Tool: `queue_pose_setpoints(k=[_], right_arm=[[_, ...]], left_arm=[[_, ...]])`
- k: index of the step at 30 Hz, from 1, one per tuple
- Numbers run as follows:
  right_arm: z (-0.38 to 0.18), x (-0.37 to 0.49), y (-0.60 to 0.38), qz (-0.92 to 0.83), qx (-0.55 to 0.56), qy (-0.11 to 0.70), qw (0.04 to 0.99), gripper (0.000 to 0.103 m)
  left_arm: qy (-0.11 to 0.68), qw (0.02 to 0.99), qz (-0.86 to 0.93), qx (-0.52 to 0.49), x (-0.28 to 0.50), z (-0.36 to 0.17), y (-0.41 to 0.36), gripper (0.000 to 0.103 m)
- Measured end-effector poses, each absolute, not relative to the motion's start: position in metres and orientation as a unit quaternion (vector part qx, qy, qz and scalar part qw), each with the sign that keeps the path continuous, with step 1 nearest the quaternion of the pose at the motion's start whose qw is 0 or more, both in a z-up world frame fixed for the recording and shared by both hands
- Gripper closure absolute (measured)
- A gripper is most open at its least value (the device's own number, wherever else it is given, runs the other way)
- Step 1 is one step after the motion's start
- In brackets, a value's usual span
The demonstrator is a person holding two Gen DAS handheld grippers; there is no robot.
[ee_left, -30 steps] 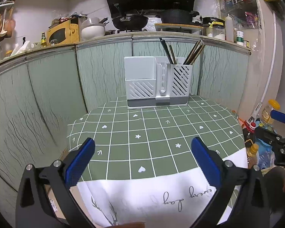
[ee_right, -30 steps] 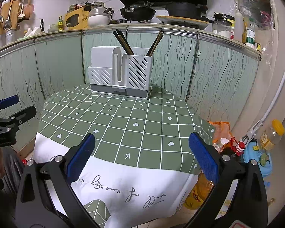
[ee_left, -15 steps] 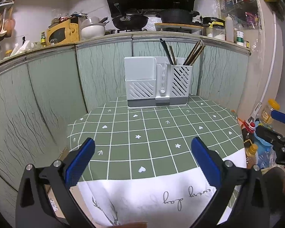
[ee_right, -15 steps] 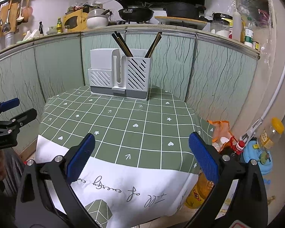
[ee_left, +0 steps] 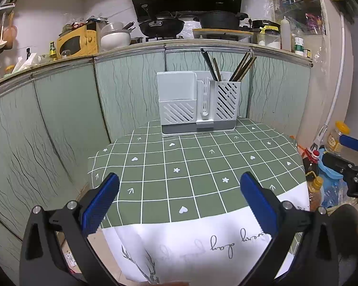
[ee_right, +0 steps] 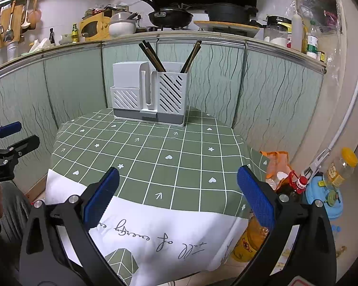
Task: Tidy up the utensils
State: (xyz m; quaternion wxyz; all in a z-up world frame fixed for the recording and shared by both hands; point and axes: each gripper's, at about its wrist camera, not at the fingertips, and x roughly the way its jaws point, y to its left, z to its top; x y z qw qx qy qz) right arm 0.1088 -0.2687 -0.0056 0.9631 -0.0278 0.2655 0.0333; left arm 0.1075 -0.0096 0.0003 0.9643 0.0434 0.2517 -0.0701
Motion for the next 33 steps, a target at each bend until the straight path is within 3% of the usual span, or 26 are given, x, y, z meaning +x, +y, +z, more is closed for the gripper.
queue_pose_setpoints(k=[33], right_arm=[[-0.008,0.108,-0.27,0.026,-0.033,0.271,0.962,0.008]], left_arm=[[0.265,0.963,-0.042,0.037,0.11,-0.008,0.007,0.005]])
